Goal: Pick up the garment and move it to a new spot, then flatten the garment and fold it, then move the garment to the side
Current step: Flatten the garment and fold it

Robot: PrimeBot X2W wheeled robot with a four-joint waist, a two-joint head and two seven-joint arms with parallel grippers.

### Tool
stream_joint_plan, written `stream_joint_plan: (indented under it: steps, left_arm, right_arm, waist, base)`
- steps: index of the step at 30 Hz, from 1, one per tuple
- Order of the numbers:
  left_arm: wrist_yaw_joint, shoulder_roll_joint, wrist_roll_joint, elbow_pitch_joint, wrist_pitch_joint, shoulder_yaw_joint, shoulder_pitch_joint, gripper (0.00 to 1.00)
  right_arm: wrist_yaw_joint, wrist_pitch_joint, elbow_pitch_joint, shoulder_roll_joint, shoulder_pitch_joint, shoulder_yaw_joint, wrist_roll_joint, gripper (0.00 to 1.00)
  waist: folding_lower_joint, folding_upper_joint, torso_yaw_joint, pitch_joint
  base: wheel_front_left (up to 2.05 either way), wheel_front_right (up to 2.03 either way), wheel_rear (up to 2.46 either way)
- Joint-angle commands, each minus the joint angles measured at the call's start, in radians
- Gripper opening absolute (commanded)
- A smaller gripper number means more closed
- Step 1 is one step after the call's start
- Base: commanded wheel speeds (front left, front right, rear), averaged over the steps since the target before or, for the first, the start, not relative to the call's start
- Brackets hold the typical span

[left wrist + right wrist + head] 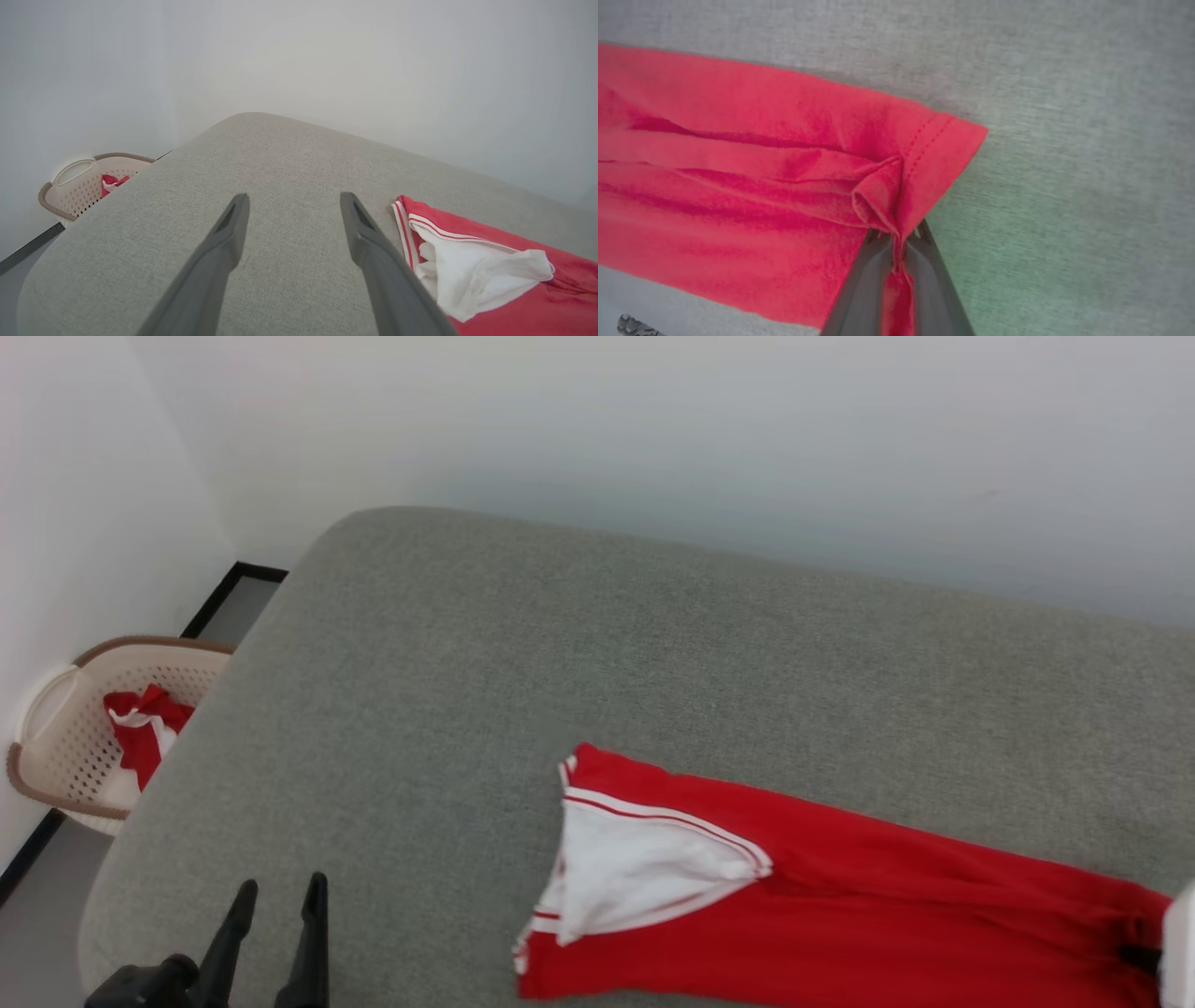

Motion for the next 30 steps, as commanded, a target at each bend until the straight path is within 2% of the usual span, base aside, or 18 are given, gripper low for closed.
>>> stream_joint_plan:
  steps: [1,10,15,21,30]
  left_arm:
    - [-0.011,-0.004,0.01,0.003,0.001,0.008,0.003,1.0]
    - [-0.041,-0.027,0.028,0.029,0.001,0.02,0.0,1.0]
    - [-0.048,-0.032,0.033,0.039,0.001,0.027,0.013,1.0]
    - [-0.051,-0.034,0.032,0.043,0.001,0.037,0.032,1.0]
    - [-0.055,-0.041,0.028,0.045,0.001,0.04,0.037,1.0]
  right_arm:
    - [-0.003,-0.009,0.022,-0.024,-0.003,-0.003,-0.015,0.0]
    - [-0.002,-0.051,0.146,-0.109,-0.062,-0.012,-0.022,0.0]
    - [-0.002,-0.056,0.185,-0.114,-0.083,0.01,-0.014,0.0]
    - [-0.002,-0.056,0.101,-0.105,-0.077,0.074,0.022,0.0]
    - [-0.002,-0.019,-0.135,-0.052,-0.064,0.174,0.131,0.0]
  waist:
    - [0.0,0.0,-0.005,-0.005]
    - [0.0,0.0,-0.023,-0.024]
    - [0.0,0.0,-0.034,-0.043]
    - [0.0,0.0,-0.054,-0.064]
    - [0.0,0.0,-0.061,-0.084]
  base:
    - [0.0,0.0,0.0]
    - [0.0,0.0,0.0]
    - [0.0,0.0,0.0]
    - [0.0,0.0,0.0]
    - [0.0,0.0,0.0]
